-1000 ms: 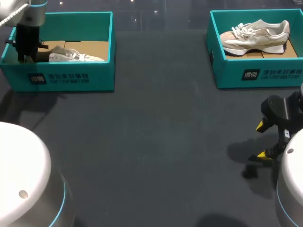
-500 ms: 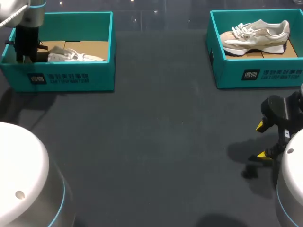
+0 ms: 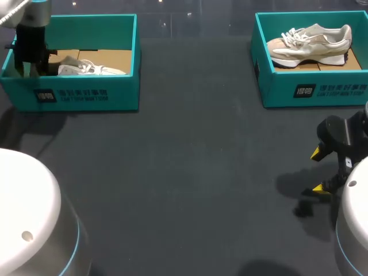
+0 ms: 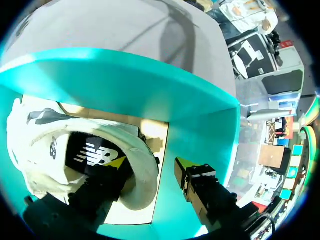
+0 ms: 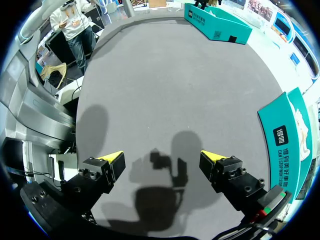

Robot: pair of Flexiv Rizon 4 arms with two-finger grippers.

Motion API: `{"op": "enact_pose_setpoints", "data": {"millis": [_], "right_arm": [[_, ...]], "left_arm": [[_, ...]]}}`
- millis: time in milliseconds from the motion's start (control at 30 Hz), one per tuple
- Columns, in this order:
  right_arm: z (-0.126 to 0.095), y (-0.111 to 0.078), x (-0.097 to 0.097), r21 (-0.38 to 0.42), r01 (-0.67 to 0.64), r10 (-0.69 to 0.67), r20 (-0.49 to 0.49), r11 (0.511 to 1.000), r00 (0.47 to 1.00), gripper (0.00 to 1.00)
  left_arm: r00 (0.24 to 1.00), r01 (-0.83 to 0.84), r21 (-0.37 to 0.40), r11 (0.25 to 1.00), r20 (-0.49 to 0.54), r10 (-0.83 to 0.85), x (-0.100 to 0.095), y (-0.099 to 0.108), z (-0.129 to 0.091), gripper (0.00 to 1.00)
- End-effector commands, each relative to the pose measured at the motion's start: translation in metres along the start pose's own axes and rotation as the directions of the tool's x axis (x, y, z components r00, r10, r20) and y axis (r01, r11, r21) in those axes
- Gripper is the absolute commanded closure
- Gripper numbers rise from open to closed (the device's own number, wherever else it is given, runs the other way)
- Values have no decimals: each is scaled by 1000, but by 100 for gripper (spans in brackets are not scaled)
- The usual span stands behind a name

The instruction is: Take the shoe out of the shoebox, open the shoe tongue, remove and reinsert the insole, then place the shoe into the shoebox

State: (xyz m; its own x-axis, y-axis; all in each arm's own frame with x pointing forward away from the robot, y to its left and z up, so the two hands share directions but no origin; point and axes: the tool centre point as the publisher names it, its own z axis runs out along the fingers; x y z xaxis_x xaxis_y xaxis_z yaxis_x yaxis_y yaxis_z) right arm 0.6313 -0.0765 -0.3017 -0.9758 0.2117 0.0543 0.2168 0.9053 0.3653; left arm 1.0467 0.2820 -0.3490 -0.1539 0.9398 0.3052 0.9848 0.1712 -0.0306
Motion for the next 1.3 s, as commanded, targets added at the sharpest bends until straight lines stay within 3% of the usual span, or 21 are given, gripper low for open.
{"op": "enact_pose_setpoints", "data": {"millis": [33,133,300,567,1000,1300], "right_arm": [[0,0,1,1,0,0,2,1000,1000,0],[0,0,1,1,0,0,2,1000,1000,0],[0,0,1,1,0,0,2,1000,1000,0],[0,0,1,1,0,0,2,1000,1000,0],[0,0,1,1,0,0,2,1000,1000,0],[0,0,1,1,0,0,2,1000,1000,0]], "left_arm": [[1000,-6,-24,1000,13,6,5,-8,-13,24],[999,-15,-39,999,30,16,6,-9,-23,11],[996,-40,-51,998,73,43,11,-13,-44,0],[992,-38,-87,995,119,49,18,-24,-92,0],[979,-89,-62,994,179,98,39,-40,-156,0],[977,-119,-95,988,164,134,43,-49,-177,0]]}}
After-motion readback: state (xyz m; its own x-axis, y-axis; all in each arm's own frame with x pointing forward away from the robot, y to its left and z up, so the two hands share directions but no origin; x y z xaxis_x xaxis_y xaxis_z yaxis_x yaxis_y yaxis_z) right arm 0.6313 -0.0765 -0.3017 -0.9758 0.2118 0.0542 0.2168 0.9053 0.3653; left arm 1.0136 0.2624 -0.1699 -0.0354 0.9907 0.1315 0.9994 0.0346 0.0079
